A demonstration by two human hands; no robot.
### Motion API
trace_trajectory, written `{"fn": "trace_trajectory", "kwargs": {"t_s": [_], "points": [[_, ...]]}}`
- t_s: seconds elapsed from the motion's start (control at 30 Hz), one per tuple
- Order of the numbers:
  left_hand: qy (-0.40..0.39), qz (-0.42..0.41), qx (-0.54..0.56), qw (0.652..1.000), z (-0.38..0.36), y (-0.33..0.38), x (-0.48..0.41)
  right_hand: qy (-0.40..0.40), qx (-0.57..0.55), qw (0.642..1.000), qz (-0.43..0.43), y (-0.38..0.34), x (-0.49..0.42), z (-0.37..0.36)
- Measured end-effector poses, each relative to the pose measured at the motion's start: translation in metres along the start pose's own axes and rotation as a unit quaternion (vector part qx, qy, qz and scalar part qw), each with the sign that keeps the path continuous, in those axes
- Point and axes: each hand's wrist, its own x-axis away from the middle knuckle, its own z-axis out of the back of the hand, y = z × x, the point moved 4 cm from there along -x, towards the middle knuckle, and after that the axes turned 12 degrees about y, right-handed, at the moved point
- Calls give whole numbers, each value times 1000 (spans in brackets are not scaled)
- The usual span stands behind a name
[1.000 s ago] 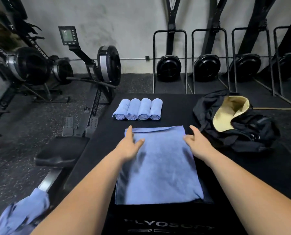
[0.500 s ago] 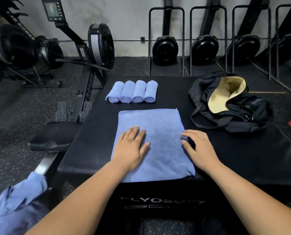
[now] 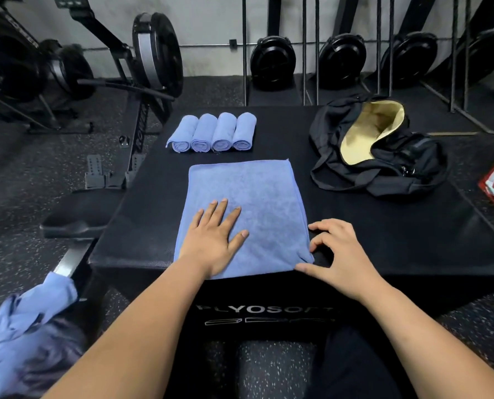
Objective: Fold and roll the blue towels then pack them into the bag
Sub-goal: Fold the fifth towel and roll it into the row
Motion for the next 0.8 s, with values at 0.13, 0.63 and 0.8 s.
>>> {"fn": "trace_trajectory", "kwargs": {"t_s": [0.13,0.63,0.8], "points": [[1,1,0,1000,1,0,1,3,-73,996,-54,1,-5,11],[23,-5,30,999,0,-2,3,49,-28,996,-64,-2,-2,6],[62,-26,80,994,4,-3,5,66,-12,998,-17,-3,-1,4]]}}
